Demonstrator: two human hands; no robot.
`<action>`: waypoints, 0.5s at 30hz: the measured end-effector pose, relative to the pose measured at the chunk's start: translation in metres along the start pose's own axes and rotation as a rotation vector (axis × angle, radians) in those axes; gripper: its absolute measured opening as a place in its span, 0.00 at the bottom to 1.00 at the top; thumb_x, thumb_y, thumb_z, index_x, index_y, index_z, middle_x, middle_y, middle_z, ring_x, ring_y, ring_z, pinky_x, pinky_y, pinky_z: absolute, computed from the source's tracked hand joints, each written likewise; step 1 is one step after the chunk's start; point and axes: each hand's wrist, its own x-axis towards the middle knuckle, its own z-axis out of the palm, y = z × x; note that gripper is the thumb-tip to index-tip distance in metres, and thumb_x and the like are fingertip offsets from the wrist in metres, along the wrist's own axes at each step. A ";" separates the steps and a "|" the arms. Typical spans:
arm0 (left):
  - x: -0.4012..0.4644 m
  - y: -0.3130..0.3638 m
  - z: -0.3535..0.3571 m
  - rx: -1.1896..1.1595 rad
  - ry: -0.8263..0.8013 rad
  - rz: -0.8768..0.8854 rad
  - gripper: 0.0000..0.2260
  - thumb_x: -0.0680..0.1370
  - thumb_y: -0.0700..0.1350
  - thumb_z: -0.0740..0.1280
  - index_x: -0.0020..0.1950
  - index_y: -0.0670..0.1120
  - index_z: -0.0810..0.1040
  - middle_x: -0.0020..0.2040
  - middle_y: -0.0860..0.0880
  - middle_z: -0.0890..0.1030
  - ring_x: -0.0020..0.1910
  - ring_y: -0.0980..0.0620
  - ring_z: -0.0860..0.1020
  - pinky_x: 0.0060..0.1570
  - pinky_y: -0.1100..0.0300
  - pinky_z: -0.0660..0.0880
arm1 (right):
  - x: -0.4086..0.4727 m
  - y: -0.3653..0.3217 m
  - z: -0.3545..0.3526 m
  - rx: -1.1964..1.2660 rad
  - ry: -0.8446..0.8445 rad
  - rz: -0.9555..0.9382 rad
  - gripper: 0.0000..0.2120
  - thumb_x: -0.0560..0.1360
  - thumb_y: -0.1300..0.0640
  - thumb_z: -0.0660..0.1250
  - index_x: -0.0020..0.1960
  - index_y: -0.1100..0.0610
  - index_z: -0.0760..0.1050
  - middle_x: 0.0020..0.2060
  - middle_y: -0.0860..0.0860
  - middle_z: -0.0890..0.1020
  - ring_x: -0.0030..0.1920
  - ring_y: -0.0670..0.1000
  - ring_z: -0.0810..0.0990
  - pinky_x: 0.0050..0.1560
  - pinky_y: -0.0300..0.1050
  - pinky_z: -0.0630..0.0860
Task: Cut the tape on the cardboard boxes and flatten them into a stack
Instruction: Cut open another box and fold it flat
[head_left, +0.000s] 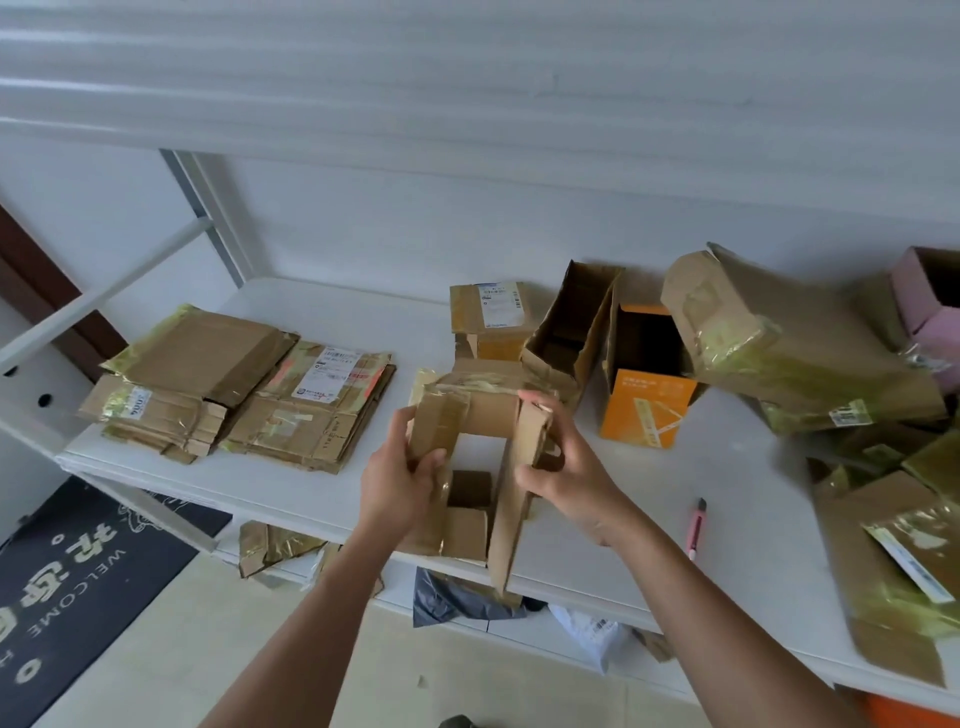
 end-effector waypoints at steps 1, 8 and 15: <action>0.001 -0.002 -0.002 -0.006 -0.010 -0.003 0.22 0.78 0.44 0.69 0.70 0.53 0.66 0.36 0.55 0.79 0.35 0.54 0.79 0.35 0.57 0.75 | -0.003 0.002 -0.005 0.055 -0.007 0.024 0.35 0.74 0.69 0.66 0.63 0.29 0.69 0.57 0.50 0.76 0.52 0.51 0.77 0.52 0.47 0.79; -0.001 -0.001 0.001 0.011 -0.023 0.048 0.24 0.78 0.44 0.70 0.71 0.52 0.66 0.38 0.57 0.80 0.36 0.55 0.79 0.37 0.58 0.74 | -0.001 0.013 -0.023 -0.314 0.249 -0.109 0.46 0.70 0.67 0.76 0.72 0.35 0.54 0.74 0.47 0.63 0.72 0.47 0.65 0.66 0.41 0.70; -0.007 0.001 0.008 0.015 -0.011 0.065 0.25 0.78 0.43 0.69 0.72 0.50 0.63 0.35 0.57 0.77 0.33 0.59 0.75 0.32 0.63 0.67 | 0.022 0.002 0.006 -0.954 0.006 -0.373 0.49 0.69 0.75 0.64 0.80 0.48 0.45 0.79 0.47 0.50 0.79 0.49 0.37 0.76 0.49 0.32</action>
